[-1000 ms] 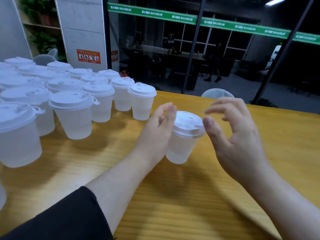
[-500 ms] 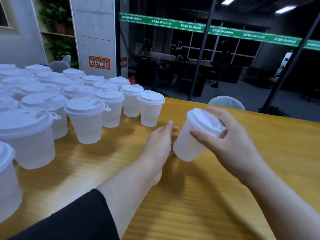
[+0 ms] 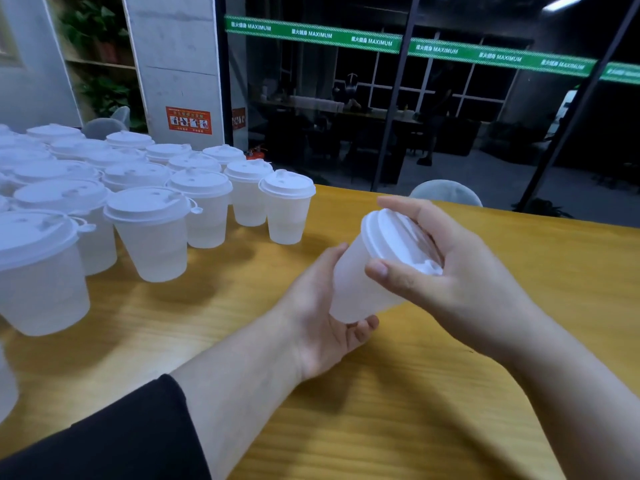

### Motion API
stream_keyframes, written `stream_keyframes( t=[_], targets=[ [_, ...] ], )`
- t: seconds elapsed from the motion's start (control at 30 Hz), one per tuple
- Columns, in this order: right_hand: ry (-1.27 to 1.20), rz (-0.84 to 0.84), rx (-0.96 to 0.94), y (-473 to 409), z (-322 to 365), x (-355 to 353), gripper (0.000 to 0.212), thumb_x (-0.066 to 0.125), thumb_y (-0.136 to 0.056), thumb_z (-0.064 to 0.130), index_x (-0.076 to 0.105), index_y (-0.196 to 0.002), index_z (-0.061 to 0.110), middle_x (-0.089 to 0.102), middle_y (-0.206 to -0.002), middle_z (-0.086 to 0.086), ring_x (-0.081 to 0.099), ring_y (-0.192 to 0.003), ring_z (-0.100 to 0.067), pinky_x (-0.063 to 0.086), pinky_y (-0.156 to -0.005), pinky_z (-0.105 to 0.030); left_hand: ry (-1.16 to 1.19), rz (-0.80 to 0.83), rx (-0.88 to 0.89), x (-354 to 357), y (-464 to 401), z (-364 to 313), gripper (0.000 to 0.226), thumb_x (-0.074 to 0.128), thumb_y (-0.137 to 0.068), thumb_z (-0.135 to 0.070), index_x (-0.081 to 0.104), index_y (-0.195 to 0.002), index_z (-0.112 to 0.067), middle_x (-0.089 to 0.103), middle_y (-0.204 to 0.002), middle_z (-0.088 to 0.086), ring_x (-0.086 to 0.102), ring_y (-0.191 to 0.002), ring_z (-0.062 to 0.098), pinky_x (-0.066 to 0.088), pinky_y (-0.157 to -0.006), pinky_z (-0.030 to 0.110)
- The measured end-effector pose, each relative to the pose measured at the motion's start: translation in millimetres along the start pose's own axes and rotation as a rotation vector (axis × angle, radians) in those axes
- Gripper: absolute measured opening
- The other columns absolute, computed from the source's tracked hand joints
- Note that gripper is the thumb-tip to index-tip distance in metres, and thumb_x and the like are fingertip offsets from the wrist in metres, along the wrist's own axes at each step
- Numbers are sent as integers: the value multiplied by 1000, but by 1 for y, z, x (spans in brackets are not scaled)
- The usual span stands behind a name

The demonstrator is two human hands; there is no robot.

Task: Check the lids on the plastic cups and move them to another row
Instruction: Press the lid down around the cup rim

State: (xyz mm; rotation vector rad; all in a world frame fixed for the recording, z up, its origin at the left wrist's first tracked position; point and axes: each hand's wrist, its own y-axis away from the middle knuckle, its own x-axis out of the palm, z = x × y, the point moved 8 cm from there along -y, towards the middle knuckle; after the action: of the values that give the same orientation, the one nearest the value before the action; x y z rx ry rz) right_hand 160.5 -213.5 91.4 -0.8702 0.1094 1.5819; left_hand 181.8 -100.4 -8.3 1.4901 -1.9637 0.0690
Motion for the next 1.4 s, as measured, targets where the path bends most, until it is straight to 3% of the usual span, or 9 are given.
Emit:
stream_keyframes(
  t=[0.1, 0.33, 0.4, 0.53, 0.67, 0.8, 1.03, 1.27, 1.4],
  targets=[
    [-14, -73, -26, 0, 0, 0, 67, 72, -72, 65, 53, -134, 50, 60, -123, 27, 55, -117, 8, 47, -83, -9, 23, -6, 100, 3, 2, -8, 37, 57, -100, -50, 79, -104, -20, 68, -79, 2, 59, -56, 17, 45, -46, 25],
    [-170, -278, 51, -4, -7, 1, 51, 63, -76, 65, 61, -122, 43, 70, -110, 18, 63, -101, 7, 49, -73, -13, -58, -241, 391, -10, 9, -33, 31, 63, -97, -46, 72, -85, -19, 66, -65, 1, 56, -56, 22, 41, -54, 30],
    [-160, -247, 78, -5, -12, 0, 58, 57, -76, 73, 59, -127, 46, 68, -114, 22, 60, -105, 11, 48, -78, -14, -86, -233, 330, -12, 7, -30, 31, 63, -96, -48, 72, -87, -20, 66, -66, 1, 54, -54, 21, 40, -51, 28],
    [-76, -86, 32, 0, -8, 1, 74, 56, -72, 78, 50, -140, 51, 60, -127, 34, 49, -117, 23, 41, -83, 1, -42, -108, 38, -6, 3, -10, 28, 62, -93, -47, 73, -93, -22, 66, -71, 2, 51, -48, 19, 34, -39, 18],
    [-128, -133, -14, -1, -5, 2, 60, 69, -77, 57, 57, -134, 44, 64, -119, 35, 57, -112, 16, 42, -82, -1, 19, -152, 133, -7, 0, -12, 29, 68, -91, -48, 75, -92, -20, 67, -70, 1, 55, -55, 19, 37, -46, 23],
    [-252, -273, 16, -3, -12, -2, 61, 65, -80, 59, 59, -136, 38, 68, -117, 26, 64, -107, 7, 50, -79, -12, -74, -203, 335, -12, 0, -27, 40, 72, -86, -62, 75, -95, -24, 69, -80, 0, 60, -70, 20, 43, -69, 37],
    [-205, -233, 151, -3, -35, 5, 77, 52, -78, 84, 52, -145, 45, 60, -141, 20, 54, -131, 0, 46, -113, -41, -80, -183, 376, -20, -6, -31, 59, 72, -87, -62, 69, -120, -12, 68, -95, 3, 61, -70, 20, 50, -61, 31],
    [-260, -236, 188, 3, -2, 3, 45, 49, -101, 55, 57, -142, 39, 70, -124, 14, 65, -114, -7, 53, -104, -45, -18, -204, 536, -21, 28, -49, 44, 68, -93, -52, 68, -109, -11, 66, -91, 9, 57, -65, 21, 50, -56, 29],
    [-379, -256, 200, 14, 37, 1, 44, 53, -103, 44, 52, -146, 35, 66, -134, 7, 63, -122, -11, 53, -104, -46, -164, -301, 648, -14, 68, -82, 51, 64, -94, -59, 71, -109, -11, 65, -83, 6, 55, -65, 20, 44, -53, 29]
  ],
)
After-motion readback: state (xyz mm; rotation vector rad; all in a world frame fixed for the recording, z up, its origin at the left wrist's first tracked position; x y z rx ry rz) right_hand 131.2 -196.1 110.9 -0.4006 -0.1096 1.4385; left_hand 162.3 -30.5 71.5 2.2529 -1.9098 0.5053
